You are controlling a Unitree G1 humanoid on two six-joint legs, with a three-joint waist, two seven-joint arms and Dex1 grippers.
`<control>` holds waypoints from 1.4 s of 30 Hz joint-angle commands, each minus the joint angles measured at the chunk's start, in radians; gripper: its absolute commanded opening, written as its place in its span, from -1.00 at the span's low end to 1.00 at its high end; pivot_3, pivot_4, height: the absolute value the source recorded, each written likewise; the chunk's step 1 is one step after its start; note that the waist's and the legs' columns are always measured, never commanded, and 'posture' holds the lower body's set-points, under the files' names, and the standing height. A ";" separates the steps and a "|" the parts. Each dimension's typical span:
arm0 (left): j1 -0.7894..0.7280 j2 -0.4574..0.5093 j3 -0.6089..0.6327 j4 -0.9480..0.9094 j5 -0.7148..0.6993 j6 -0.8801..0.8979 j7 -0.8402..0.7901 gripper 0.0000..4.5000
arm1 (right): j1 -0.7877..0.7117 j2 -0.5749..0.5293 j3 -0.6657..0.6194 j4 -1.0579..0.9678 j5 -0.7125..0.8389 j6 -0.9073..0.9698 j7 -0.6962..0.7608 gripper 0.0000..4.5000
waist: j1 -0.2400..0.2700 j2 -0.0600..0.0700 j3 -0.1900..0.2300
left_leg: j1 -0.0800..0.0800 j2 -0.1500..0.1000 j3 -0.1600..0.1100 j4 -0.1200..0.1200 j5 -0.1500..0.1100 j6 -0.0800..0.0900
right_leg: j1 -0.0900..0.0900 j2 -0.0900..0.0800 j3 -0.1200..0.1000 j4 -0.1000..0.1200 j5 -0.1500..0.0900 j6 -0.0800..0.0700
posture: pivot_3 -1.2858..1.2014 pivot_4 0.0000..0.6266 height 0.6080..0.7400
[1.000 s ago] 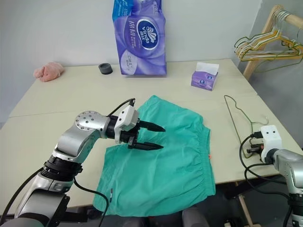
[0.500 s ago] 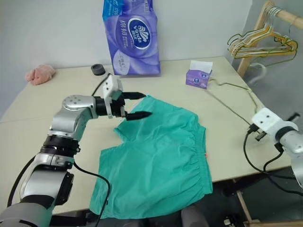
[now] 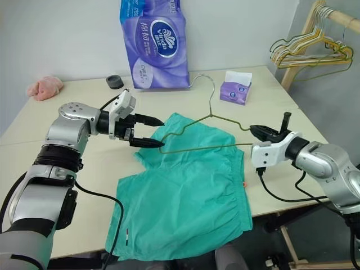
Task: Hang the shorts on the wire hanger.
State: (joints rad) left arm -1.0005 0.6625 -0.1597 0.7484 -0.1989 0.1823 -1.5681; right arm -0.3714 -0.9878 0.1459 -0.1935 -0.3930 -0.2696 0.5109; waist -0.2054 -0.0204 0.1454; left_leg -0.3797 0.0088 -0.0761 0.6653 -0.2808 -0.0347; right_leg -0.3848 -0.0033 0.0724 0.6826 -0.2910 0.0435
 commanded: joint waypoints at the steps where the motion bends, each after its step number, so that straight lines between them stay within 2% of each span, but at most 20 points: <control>1: 0.015 0.006 -0.018 -0.054 -0.003 0.015 -0.043 0.99 | -0.032 0.020 -0.008 -0.015 -0.011 -0.024 0.026 -1.00 | -0.001 0.000 0.000 | -0.001 0.000 0.000 0.000 0.000 0.000 | -0.001 0.000 0.000 0.000 0.000 0.000 | -0.15 -0.73 1.00; 9: 0.115 0.053 -0.122 -0.230 -0.069 0.111 -0.046 0.99 | -0.055 0.061 -0.011 -0.014 -0.038 -0.038 0.063 -1.00 | -0.008 0.000 0.000 | -0.002 0.001 -0.003 0.000 0.000 0.000 | -0.003 -0.001 0.000 0.002 0.000 -0.001 | -0.15 -0.73 1.00; 14: 0.149 0.057 -0.131 -0.273 -0.057 0.140 -0.046 0.99 | -0.069 0.083 -0.006 -0.012 -0.048 -0.037 0.071 -1.00 | -0.009 0.000 0.000 | -0.001 0.001 -0.003 0.002 0.000 0.000 | -0.003 -0.001 0.000 0.006 0.000 -0.001 | -0.15 -0.74 1.00; 17: 0.164 0.046 -0.115 -0.281 -0.047 0.162 -0.042 0.75 | -0.068 0.095 -0.010 -0.014 -0.054 -0.041 0.076 -1.00 | -0.011 0.000 0.000 | 0.000 0.000 -0.003 0.003 0.000 0.000 | -0.003 -0.001 0.000 0.008 0.000 -0.001 | -0.15 -0.74 1.00; 30: 0.201 0.004 -0.095 -0.324 -0.063 0.232 -0.003 -0.99 | -0.058 0.126 -0.007 -0.036 -0.072 -0.048 0.078 -1.00 | -0.014 0.000 0.000 | -0.001 -0.001 -0.002 0.013 0.000 0.000 | -0.002 0.001 0.000 0.016 0.001 -0.001 | -0.15 -0.73 1.00; 36: 0.224 0.003 -0.083 -0.361 -0.070 0.269 0.008 -0.99 | -0.038 0.138 -0.019 -0.063 -0.032 -0.057 0.098 -1.00 | -0.014 0.000 0.000 | -0.001 0.000 -0.003 0.013 0.000 0.000 | -0.002 0.001 0.000 0.016 0.001 -0.001 | -0.15 -0.74 1.00; 37: 0.227 0.004 -0.081 -0.366 -0.071 0.273 0.008 -1.00 | -0.035 0.140 -0.023 -0.065 -0.024 -0.051 0.104 -0.75 | -0.014 0.000 0.000 | -0.001 0.000 -0.003 0.013 0.000 0.000 | -0.002 0.001 0.000 0.016 0.001 -0.001 | -0.15 -0.74 1.00; 38: 0.229 0.004 -0.081 -0.370 -0.072 0.276 0.008 -1.00 | -0.033 0.140 -0.025 -0.065 -0.021 -0.045 0.109 -0.68 | -0.014 0.000 0.000 | -0.001 0.000 -0.003 0.013 0.000 0.000 | -0.002 0.001 0.000 0.016 0.001 -0.001 | -0.15 -0.74 1.00; 42: 0.243 0.008 -0.078 -0.388 -0.075 0.286 0.012 -1.00 | -0.028 0.127 -0.024 -0.061 -0.037 -0.058 0.117 -0.08 | -0.014 0.000 0.000 | -0.001 0.000 -0.003 0.013 0.000 0.000 | -0.002 0.001 0.000 0.016 0.001 -0.001 | -0.15 -0.74 1.00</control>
State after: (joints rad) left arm -0.7578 0.6642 -0.2665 0.3906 -0.2572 0.4616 -1.5578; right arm -0.3988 -0.8490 0.1521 -0.2305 -0.4366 -0.3179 0.6285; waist -0.2189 -0.0201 0.1451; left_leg -0.3806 0.0089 -0.0786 0.6780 -0.2805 -0.0349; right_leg -0.3869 -0.0028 0.0727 0.6985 -0.2902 0.0425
